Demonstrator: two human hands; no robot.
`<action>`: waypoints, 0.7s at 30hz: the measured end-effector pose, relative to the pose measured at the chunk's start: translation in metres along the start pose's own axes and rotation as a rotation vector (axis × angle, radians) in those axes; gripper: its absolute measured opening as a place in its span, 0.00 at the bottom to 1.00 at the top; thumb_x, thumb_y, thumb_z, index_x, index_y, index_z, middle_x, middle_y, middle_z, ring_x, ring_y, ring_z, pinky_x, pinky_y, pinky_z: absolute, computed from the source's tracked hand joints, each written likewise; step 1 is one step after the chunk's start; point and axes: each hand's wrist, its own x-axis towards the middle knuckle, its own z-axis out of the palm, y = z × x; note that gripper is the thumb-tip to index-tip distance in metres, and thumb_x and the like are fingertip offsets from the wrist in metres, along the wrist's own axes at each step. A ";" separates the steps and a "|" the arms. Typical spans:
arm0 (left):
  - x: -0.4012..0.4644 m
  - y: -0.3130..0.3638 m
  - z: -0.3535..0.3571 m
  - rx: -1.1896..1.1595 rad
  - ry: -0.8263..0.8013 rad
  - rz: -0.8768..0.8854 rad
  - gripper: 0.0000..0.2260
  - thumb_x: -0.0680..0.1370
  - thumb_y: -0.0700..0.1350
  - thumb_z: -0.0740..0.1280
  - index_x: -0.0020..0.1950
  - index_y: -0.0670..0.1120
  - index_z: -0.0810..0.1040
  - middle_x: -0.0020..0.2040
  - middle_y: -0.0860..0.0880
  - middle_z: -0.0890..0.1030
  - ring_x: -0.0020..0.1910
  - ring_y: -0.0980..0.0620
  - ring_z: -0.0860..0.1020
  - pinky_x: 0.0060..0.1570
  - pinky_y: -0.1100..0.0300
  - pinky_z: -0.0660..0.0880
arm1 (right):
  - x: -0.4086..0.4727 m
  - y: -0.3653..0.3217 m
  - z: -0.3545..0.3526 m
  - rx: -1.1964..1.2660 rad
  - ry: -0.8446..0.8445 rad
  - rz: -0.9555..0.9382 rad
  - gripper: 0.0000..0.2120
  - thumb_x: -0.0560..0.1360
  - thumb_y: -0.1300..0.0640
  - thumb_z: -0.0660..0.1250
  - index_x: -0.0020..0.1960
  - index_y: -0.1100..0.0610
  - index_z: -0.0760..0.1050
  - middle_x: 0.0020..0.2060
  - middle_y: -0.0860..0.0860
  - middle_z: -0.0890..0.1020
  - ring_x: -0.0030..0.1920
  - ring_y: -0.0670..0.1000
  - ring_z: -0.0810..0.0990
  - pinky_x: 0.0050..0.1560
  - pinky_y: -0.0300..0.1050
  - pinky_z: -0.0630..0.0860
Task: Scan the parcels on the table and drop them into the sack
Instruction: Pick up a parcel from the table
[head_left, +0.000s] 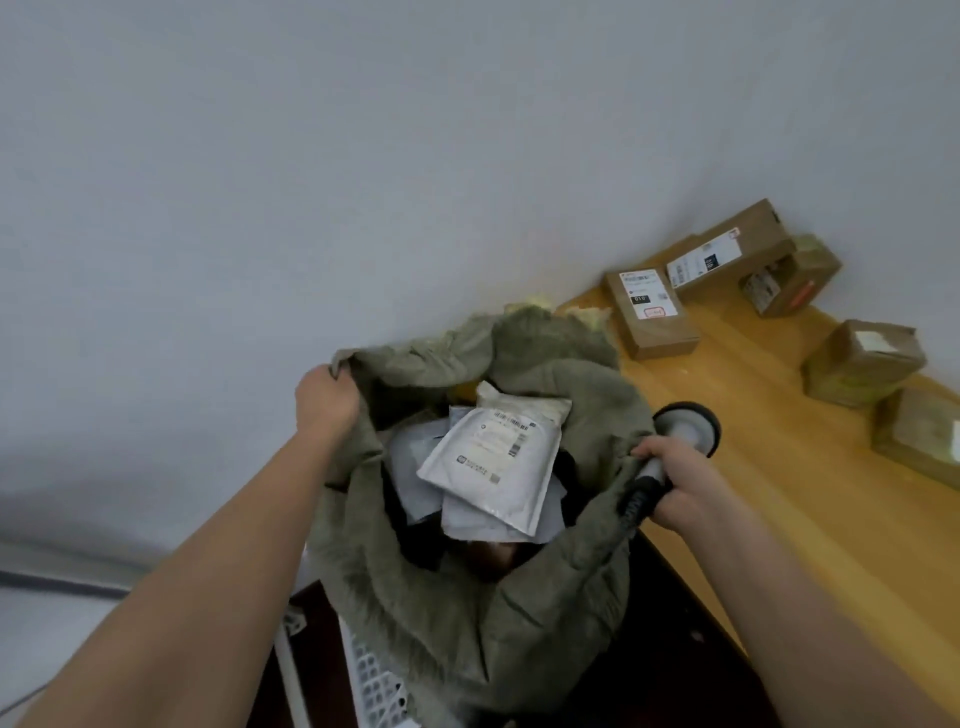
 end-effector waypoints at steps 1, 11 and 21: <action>0.000 0.002 0.000 0.011 0.010 -0.012 0.17 0.84 0.43 0.54 0.55 0.31 0.77 0.56 0.32 0.78 0.57 0.36 0.76 0.55 0.49 0.69 | -0.001 0.001 -0.002 -0.075 -0.021 0.005 0.20 0.74 0.67 0.61 0.66 0.69 0.71 0.44 0.58 0.77 0.40 0.58 0.75 0.42 0.52 0.75; 0.008 -0.011 -0.004 0.032 -0.064 -0.218 0.20 0.84 0.46 0.55 0.59 0.30 0.75 0.60 0.31 0.77 0.60 0.33 0.75 0.57 0.47 0.71 | 0.005 -0.013 -0.031 -0.034 0.137 0.007 0.07 0.75 0.66 0.62 0.53 0.62 0.70 0.47 0.57 0.72 0.45 0.59 0.73 0.52 0.53 0.73; 0.004 0.020 0.016 0.307 -0.004 -0.104 0.32 0.73 0.43 0.67 0.73 0.38 0.56 0.71 0.36 0.61 0.68 0.35 0.63 0.65 0.41 0.61 | 0.018 -0.031 -0.054 -0.032 0.250 -0.098 0.10 0.77 0.64 0.63 0.57 0.61 0.67 0.44 0.57 0.72 0.43 0.58 0.73 0.57 0.57 0.74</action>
